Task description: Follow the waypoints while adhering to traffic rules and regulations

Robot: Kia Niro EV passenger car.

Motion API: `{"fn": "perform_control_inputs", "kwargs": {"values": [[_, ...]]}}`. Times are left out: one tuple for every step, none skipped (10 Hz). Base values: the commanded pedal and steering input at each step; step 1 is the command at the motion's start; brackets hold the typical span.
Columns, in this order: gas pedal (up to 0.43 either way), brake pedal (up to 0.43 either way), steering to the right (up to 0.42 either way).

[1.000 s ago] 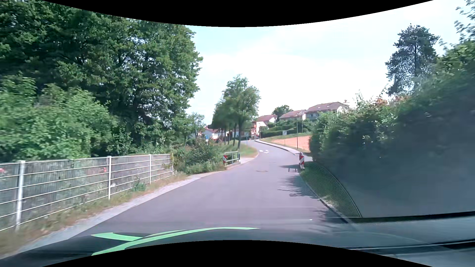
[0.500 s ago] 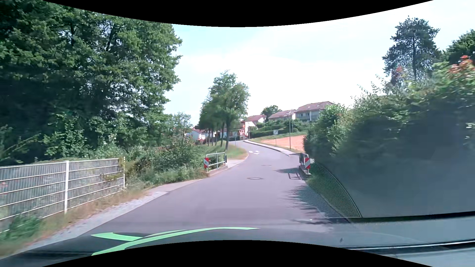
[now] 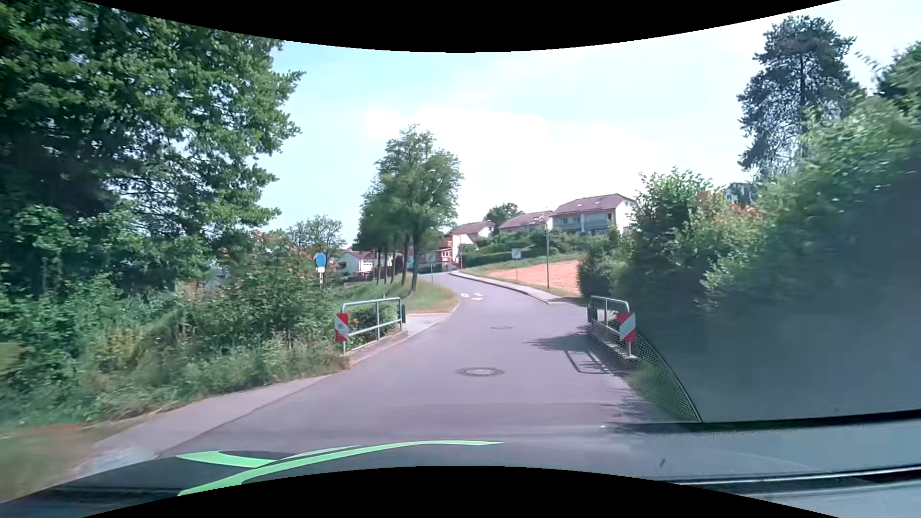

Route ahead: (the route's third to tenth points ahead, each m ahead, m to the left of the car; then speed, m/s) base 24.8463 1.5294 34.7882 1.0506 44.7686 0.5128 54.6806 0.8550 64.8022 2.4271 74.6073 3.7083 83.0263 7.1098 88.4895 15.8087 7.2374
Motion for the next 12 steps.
{"fn": "perform_control_inputs", "kwargs": {"values": [[0.059,0.000,0.061],[0.059,0.000,0.060],[0.059,0.000,0.059],[0.059,0.000,0.059],[0.059,0.000,0.058],[0.059,0.000,0.058],[0.059,0.000,0.058],[0.059,0.000,0.057],[0.059,0.000,0.056],[0.059,0.000,0.055],[0.059,0.000,0.051],[0.059,0.000,0.049]]}}
